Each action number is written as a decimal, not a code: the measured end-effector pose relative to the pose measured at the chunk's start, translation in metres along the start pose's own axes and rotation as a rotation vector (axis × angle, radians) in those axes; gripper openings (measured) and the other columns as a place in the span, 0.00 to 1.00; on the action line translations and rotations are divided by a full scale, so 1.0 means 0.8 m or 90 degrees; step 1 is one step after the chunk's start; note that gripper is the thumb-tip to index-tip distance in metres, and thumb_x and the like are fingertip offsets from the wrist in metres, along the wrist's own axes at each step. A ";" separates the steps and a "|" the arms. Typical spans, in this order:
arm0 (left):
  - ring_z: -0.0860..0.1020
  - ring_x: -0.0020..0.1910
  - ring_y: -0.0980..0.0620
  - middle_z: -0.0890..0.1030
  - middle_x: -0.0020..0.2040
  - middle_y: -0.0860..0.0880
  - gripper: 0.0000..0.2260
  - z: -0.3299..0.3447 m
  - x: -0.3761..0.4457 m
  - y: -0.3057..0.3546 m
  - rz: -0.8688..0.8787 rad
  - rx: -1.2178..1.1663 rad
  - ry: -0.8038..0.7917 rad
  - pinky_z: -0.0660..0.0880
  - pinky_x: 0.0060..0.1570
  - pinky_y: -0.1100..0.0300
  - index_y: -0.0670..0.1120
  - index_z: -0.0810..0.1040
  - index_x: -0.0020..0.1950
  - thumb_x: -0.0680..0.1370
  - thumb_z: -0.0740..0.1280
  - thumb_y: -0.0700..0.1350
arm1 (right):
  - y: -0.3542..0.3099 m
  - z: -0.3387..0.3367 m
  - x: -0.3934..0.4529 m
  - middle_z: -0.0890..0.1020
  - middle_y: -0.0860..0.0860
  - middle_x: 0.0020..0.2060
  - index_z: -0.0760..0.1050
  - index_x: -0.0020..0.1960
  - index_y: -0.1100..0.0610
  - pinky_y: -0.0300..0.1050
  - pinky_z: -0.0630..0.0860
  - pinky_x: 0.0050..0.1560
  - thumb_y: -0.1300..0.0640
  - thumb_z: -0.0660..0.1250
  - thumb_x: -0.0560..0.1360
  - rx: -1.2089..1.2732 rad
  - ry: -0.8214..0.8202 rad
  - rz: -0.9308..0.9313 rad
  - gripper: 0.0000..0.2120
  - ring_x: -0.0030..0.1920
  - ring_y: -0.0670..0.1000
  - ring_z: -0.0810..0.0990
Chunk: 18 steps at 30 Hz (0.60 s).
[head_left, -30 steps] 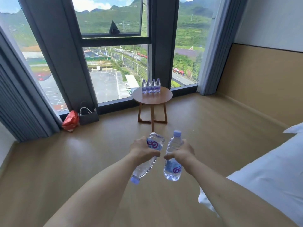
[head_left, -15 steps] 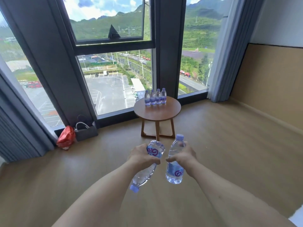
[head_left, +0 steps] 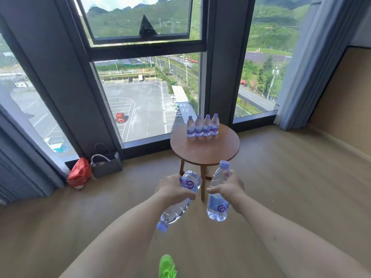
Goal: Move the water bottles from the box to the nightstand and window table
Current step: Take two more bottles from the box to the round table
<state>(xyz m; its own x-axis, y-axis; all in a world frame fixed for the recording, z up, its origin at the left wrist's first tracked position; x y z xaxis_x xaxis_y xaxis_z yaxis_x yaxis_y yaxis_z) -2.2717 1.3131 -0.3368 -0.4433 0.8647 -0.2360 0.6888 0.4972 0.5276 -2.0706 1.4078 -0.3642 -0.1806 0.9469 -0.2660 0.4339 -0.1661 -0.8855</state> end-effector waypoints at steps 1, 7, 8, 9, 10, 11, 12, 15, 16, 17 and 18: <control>0.79 0.41 0.56 0.82 0.41 0.57 0.26 -0.003 0.025 0.000 0.006 0.005 -0.003 0.75 0.36 0.61 0.56 0.80 0.46 0.53 0.75 0.65 | -0.006 0.009 0.023 0.74 0.37 0.46 0.69 0.55 0.48 0.45 0.72 0.48 0.57 0.87 0.57 -0.005 0.001 -0.003 0.35 0.50 0.50 0.79; 0.79 0.41 0.58 0.82 0.41 0.59 0.24 -0.020 0.187 -0.004 0.024 -0.023 -0.068 0.72 0.35 0.61 0.59 0.77 0.42 0.50 0.74 0.65 | -0.044 0.060 0.159 0.79 0.45 0.49 0.70 0.58 0.51 0.47 0.77 0.55 0.57 0.87 0.56 -0.003 0.032 0.008 0.37 0.52 0.52 0.81; 0.79 0.41 0.58 0.82 0.42 0.59 0.25 -0.024 0.214 -0.002 0.027 -0.029 -0.085 0.73 0.37 0.61 0.58 0.78 0.44 0.50 0.74 0.65 | -0.054 0.066 0.180 0.80 0.46 0.49 0.70 0.57 0.51 0.46 0.76 0.53 0.57 0.87 0.56 -0.007 0.032 0.013 0.37 0.51 0.51 0.81; 0.80 0.42 0.57 0.82 0.43 0.58 0.26 -0.028 0.240 0.001 0.033 -0.033 -0.099 0.75 0.38 0.61 0.58 0.78 0.46 0.51 0.74 0.64 | -0.064 0.072 0.200 0.81 0.46 0.48 0.70 0.55 0.50 0.44 0.76 0.50 0.57 0.87 0.56 -0.009 0.031 0.017 0.35 0.49 0.50 0.82; 0.80 0.42 0.57 0.82 0.43 0.58 0.27 -0.033 0.266 0.004 0.039 -0.034 -0.110 0.77 0.40 0.60 0.57 0.79 0.47 0.51 0.75 0.64 | -0.073 0.077 0.221 0.82 0.45 0.47 0.70 0.52 0.49 0.41 0.75 0.46 0.56 0.87 0.57 -0.012 0.033 0.020 0.33 0.47 0.47 0.82; 0.80 0.43 0.56 0.82 0.44 0.57 0.28 -0.038 0.291 0.007 0.045 -0.035 -0.118 0.79 0.42 0.59 0.57 0.79 0.49 0.51 0.75 0.63 | -0.082 0.082 0.241 0.82 0.44 0.44 0.69 0.50 0.48 0.38 0.74 0.42 0.56 0.86 0.58 -0.015 0.037 0.023 0.31 0.44 0.45 0.82; 0.80 0.43 0.55 0.82 0.44 0.57 0.28 -0.044 0.316 0.009 0.048 -0.038 -0.120 0.80 0.44 0.58 0.57 0.79 0.50 0.52 0.74 0.63 | -0.090 0.086 0.260 0.83 0.43 0.43 0.69 0.49 0.48 0.36 0.74 0.41 0.55 0.86 0.59 -0.016 0.042 0.026 0.30 0.43 0.44 0.82; 0.80 0.44 0.53 0.81 0.44 0.54 0.25 -0.055 0.385 0.014 0.040 -0.056 -0.119 0.82 0.44 0.55 0.56 0.78 0.50 0.56 0.76 0.62 | -0.108 0.100 0.313 0.81 0.43 0.44 0.69 0.53 0.50 0.44 0.77 0.50 0.52 0.86 0.59 -0.038 0.059 0.030 0.32 0.47 0.49 0.82; 0.80 0.45 0.53 0.81 0.44 0.54 0.24 -0.056 0.406 0.014 0.036 -0.063 -0.127 0.83 0.45 0.54 0.55 0.78 0.50 0.58 0.76 0.62 | -0.112 0.103 0.329 0.79 0.43 0.45 0.69 0.54 0.50 0.45 0.75 0.50 0.52 0.85 0.59 -0.046 0.067 0.032 0.32 0.48 0.50 0.80; 0.80 0.45 0.52 0.81 0.45 0.54 0.23 -0.054 0.425 0.015 0.034 -0.069 -0.143 0.83 0.46 0.54 0.55 0.78 0.50 0.59 0.77 0.61 | -0.115 0.105 0.346 0.77 0.42 0.45 0.69 0.55 0.50 0.45 0.74 0.49 0.51 0.85 0.59 -0.047 0.073 0.038 0.32 0.47 0.50 0.79; 0.80 0.46 0.52 0.81 0.45 0.54 0.24 -0.052 0.442 0.016 0.032 -0.070 -0.163 0.83 0.49 0.53 0.56 0.77 0.51 0.59 0.77 0.61 | -0.117 0.108 0.363 0.77 0.43 0.45 0.69 0.55 0.50 0.44 0.73 0.49 0.52 0.84 0.59 -0.041 0.073 0.045 0.32 0.47 0.50 0.79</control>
<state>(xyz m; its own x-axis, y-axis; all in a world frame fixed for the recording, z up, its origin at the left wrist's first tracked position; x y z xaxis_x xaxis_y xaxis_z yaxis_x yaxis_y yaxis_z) -2.4435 1.6222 -0.3796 -0.2408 0.8851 -0.3982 0.6342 0.4541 0.6258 -2.2401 1.6742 -0.3918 -0.0465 0.9593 -0.2784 0.4988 -0.2192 -0.8385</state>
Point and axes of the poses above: each hand's wrist, its own x-axis towards the middle knuckle, its own z-axis out of the palm, y = z × x, the point moved 5 cm from there along x, towards the middle knuckle
